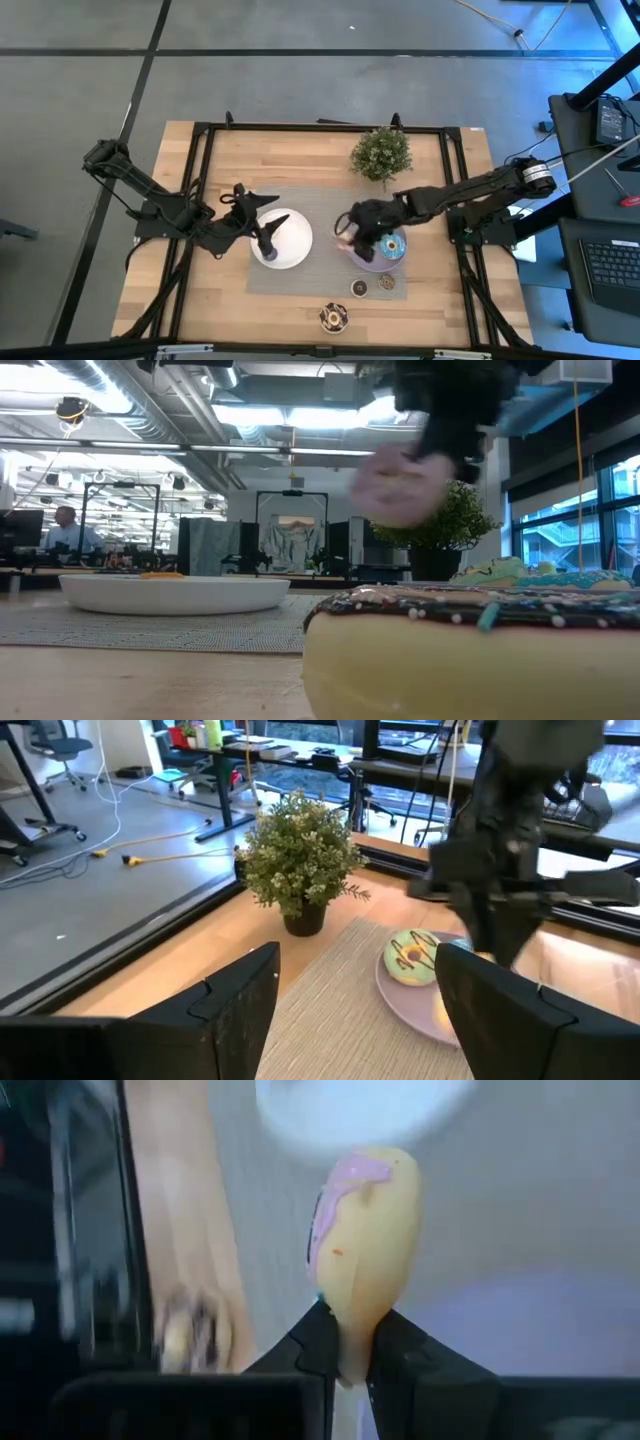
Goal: Pick & Place donuts
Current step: Put the big purple donut on the purple plate
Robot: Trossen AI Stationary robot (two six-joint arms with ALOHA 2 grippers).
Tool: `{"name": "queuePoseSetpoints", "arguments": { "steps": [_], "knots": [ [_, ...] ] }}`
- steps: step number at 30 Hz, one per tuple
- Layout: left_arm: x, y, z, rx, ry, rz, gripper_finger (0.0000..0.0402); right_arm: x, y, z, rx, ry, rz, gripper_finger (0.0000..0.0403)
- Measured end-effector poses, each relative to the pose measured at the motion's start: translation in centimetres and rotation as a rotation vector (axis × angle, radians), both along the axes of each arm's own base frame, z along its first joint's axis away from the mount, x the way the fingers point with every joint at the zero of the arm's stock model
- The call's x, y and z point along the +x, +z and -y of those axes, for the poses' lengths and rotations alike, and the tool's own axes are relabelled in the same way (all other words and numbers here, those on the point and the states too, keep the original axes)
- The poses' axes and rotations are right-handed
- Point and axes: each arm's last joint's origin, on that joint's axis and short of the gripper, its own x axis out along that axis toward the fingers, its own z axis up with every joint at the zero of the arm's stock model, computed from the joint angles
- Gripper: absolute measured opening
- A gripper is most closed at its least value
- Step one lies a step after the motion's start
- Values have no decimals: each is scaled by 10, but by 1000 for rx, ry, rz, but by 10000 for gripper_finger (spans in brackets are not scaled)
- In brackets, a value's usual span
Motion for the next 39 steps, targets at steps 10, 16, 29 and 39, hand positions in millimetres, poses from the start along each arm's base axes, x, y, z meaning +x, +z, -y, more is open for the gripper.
{"name": "queuePoseSetpoints", "arguments": {
  "steps": [10, 16, 29, 39],
  "knots": [
    [0, 0, -1, 0, 4, 0, 262, -20, -15, -12, -66, 40, -189, 44],
    [1, 0, -1, -33, 11, 17, 260, -18, -15, -4, -81, 11, -188, 44],
    [1, -1, -1, -49, 6, 18, 260, -28, -39, 6, -89, -22, -247, 44],
    [1, -1, -1, -62, 10, 26, 260, -27, -43, 12, -113, -6, -225, 44]
  ]
}}
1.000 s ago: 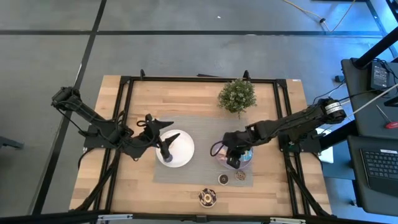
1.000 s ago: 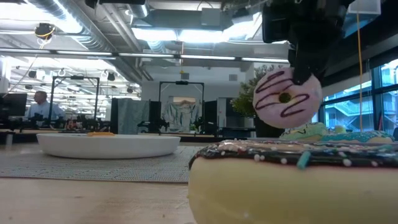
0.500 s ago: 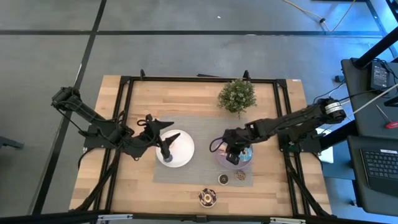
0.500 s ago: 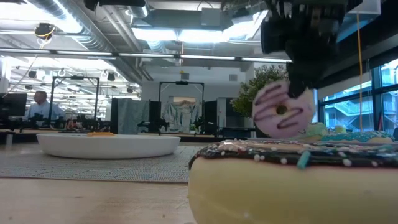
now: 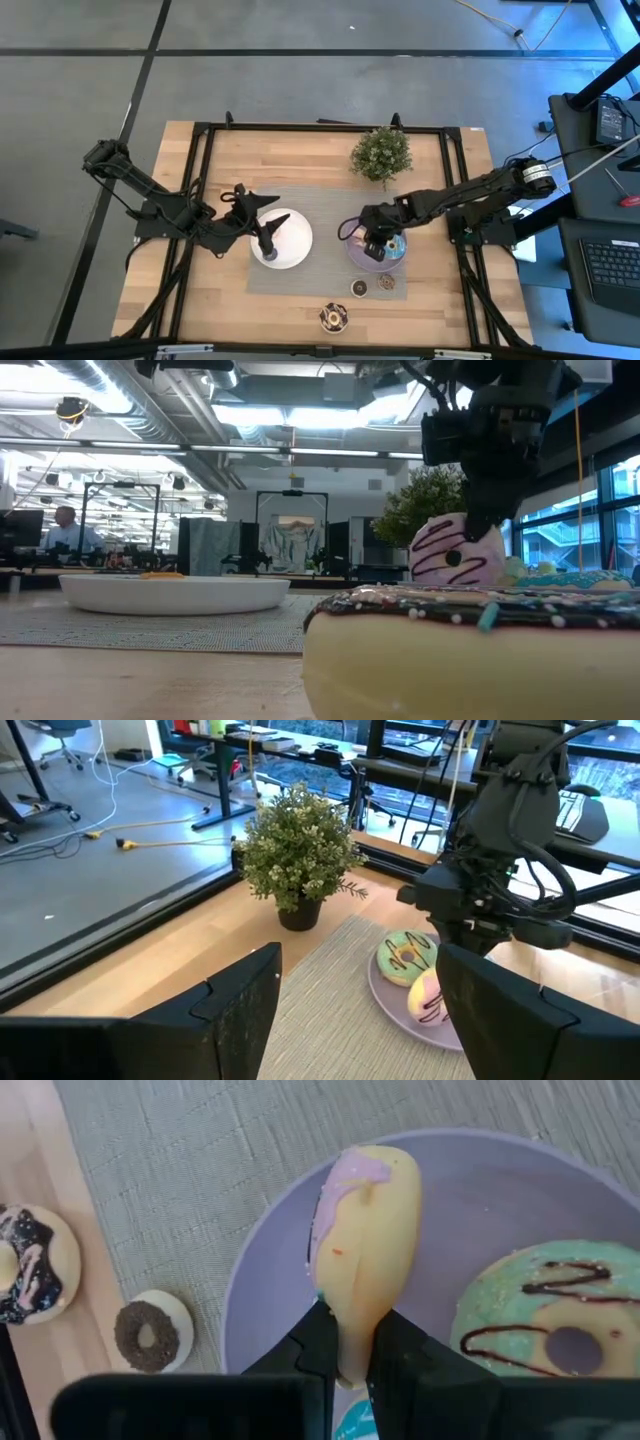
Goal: Pick & Place donuts
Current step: Put the big purple donut on the purple plate
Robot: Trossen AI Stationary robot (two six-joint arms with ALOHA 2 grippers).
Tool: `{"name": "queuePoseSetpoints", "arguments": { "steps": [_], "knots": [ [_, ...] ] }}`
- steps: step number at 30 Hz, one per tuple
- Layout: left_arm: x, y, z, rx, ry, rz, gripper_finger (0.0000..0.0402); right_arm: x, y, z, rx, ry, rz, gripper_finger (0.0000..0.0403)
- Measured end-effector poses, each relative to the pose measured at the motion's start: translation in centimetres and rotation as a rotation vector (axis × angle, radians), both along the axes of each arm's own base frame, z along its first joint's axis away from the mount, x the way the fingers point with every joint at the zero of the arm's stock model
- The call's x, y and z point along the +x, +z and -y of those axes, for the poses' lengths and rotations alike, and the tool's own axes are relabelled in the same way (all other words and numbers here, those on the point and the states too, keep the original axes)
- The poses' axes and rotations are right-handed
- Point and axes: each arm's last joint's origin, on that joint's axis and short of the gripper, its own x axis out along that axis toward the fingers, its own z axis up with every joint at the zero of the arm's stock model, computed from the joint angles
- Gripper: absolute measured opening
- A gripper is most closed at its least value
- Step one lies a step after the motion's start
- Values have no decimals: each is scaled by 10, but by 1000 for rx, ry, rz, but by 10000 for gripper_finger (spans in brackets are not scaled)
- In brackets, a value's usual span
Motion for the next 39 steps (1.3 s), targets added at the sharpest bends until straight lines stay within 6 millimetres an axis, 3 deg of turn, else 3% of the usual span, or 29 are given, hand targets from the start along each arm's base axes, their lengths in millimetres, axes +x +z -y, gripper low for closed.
{"name": "queuePoseSetpoints", "arguments": {
  "steps": [8, 22, 39],
  "knots": [
    [0, 0, 0, -4, 1, 3, 262, 1, 0, 1, -23, 42, 15, 51],
    [0, 0, 0, -14, 4, 8, 261, -2, -1, 3, -44, -39, -19, 139],
    [0, 0, 0, -26, -2, 12, 262, -7, 2, 8, -147, -121, -95, 144]
  ]
}}
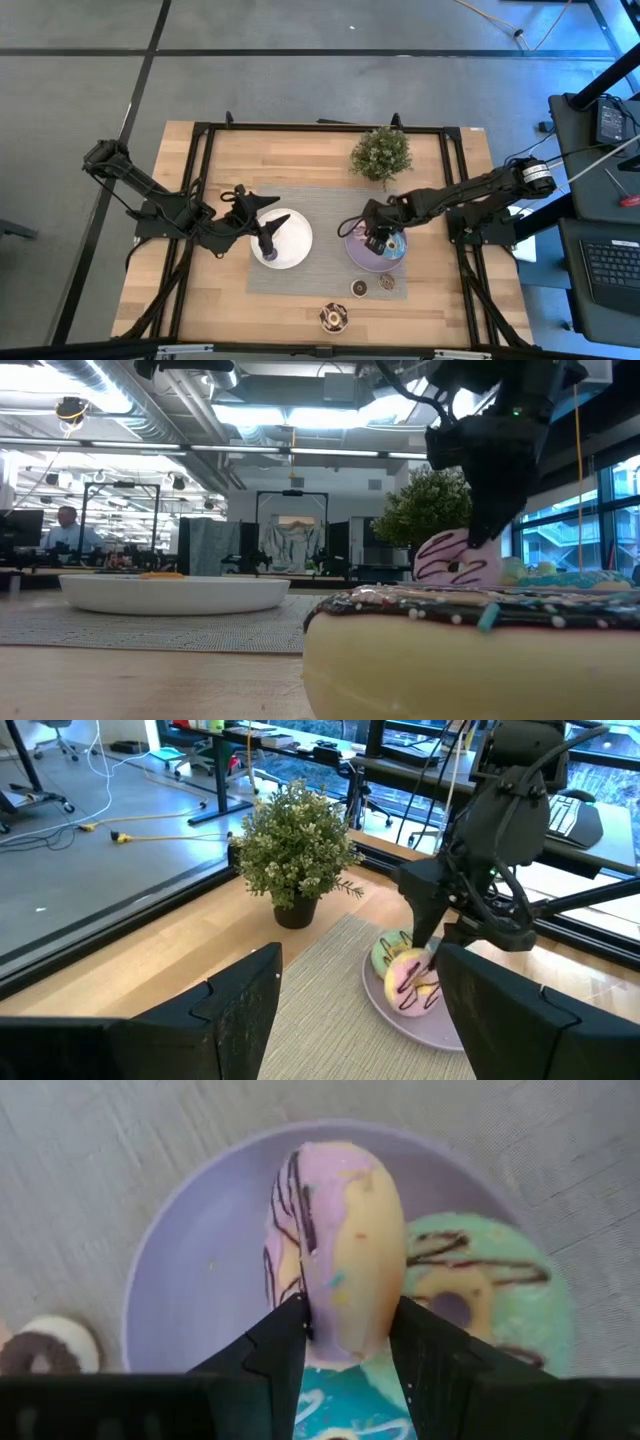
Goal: Pick & Place donuts
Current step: Put the big purple donut on the purple plate
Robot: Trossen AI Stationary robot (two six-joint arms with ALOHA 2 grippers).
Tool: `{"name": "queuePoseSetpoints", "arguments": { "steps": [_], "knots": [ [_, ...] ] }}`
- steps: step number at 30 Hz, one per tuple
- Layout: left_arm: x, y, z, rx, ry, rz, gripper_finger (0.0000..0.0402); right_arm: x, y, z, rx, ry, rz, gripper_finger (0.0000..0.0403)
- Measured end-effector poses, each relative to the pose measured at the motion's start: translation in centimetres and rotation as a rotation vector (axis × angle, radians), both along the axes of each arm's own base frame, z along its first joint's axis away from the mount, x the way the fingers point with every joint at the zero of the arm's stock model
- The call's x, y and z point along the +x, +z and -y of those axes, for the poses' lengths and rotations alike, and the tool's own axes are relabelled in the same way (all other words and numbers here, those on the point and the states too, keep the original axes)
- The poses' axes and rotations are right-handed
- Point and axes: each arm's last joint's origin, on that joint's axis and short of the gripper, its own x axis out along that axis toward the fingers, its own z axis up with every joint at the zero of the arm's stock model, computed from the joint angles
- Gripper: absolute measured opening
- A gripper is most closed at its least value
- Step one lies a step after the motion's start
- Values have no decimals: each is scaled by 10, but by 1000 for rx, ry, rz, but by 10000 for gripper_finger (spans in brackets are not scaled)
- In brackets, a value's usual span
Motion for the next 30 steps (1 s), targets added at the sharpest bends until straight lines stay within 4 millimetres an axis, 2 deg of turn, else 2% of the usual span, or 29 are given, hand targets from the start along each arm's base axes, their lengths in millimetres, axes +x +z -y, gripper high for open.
{"name": "queuePoseSetpoints", "arguments": {
  "steps": [8, 26, 30],
  "knots": [
    [0, 0, 0, 0, -1, -1, 260, 2, 13, 2, -71, -23, -24, 144],
    [0, 0, 0, -1, -2, -1, 262, 1, 12, 1, -14, -36, -30, 144],
    [0, 0, 0, -1, -2, -1, 260, 2, 12, 2, -27, -60, -20, 157]
  ]
}}
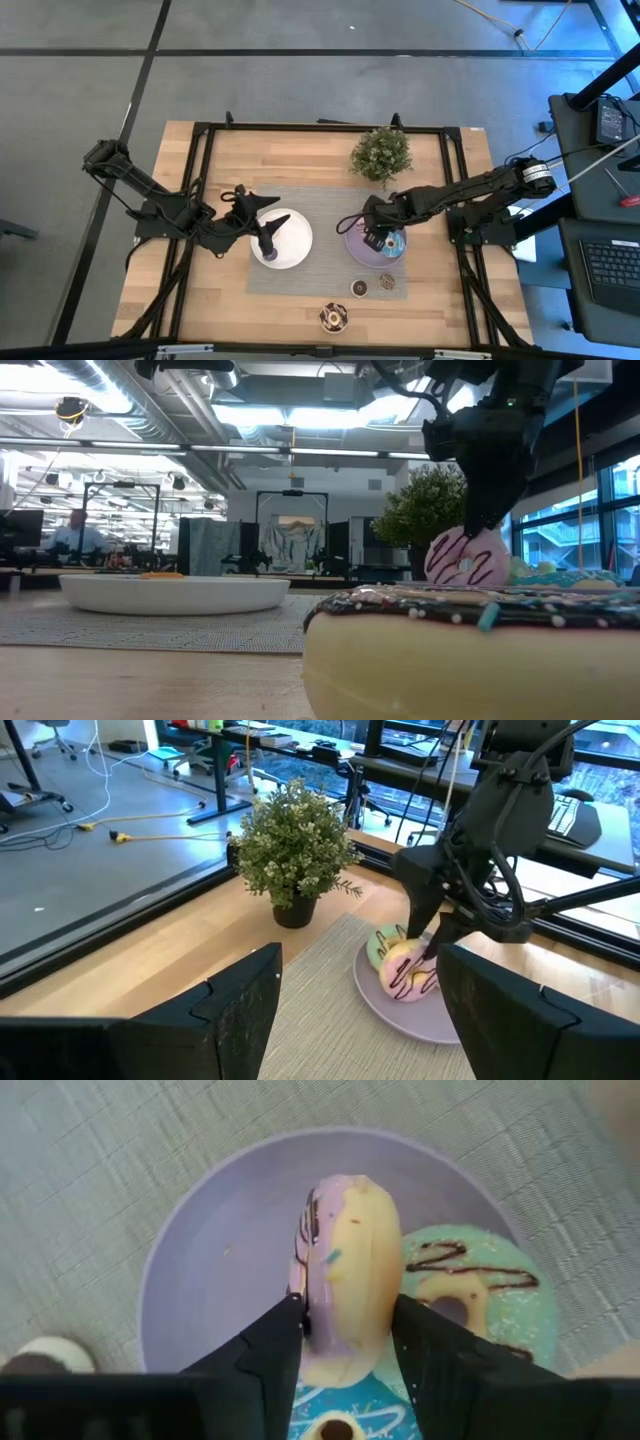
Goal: Pick & Place donuts
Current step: Put the big purple donut on the purple plate, then put the small brown donut on the white plate
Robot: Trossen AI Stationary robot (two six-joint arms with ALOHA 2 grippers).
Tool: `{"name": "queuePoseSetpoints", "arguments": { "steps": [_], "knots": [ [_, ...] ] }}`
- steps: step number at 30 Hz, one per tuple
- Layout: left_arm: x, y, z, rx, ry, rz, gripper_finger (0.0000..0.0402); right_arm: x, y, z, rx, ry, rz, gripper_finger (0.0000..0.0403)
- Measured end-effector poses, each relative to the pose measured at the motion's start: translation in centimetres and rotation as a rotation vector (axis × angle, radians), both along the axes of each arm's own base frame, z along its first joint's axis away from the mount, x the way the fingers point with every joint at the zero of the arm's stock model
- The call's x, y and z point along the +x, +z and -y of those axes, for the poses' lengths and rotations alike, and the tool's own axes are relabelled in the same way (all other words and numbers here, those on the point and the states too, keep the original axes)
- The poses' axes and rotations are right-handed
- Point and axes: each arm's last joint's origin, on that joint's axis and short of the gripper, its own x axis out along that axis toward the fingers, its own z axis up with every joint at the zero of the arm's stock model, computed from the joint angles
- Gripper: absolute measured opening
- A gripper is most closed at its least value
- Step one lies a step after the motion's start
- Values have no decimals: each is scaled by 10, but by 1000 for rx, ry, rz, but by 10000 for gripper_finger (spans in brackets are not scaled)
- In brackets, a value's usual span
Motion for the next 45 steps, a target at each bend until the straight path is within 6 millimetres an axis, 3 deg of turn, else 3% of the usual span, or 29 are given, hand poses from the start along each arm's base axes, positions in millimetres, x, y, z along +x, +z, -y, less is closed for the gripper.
{"name": "queuePoseSetpoints", "arguments": {
  "steps": [8, 12, 26, 34, 45],
  "knots": [
    [0, 0, 1, -16, -33, -6, 261, -1, 0, 2, -47, -30, 2, 239],
    [0, 0, 1, -16, -33, -6, 260, -2, 0, 2, -48, -29, -9, 261],
    [1, -1, 1, -39, -38, 2, 262, -14, -1, 3, -21, -93, -144, 265],
    [1, -1, 1, -39, -38, 2, 260, -13, -1, -1, -14, -99, -132, 265],
    [1, -1, 1, -39, -39, 1, 260, -1, 29, -7, -65, -64, -46, 265]
  ]
}}
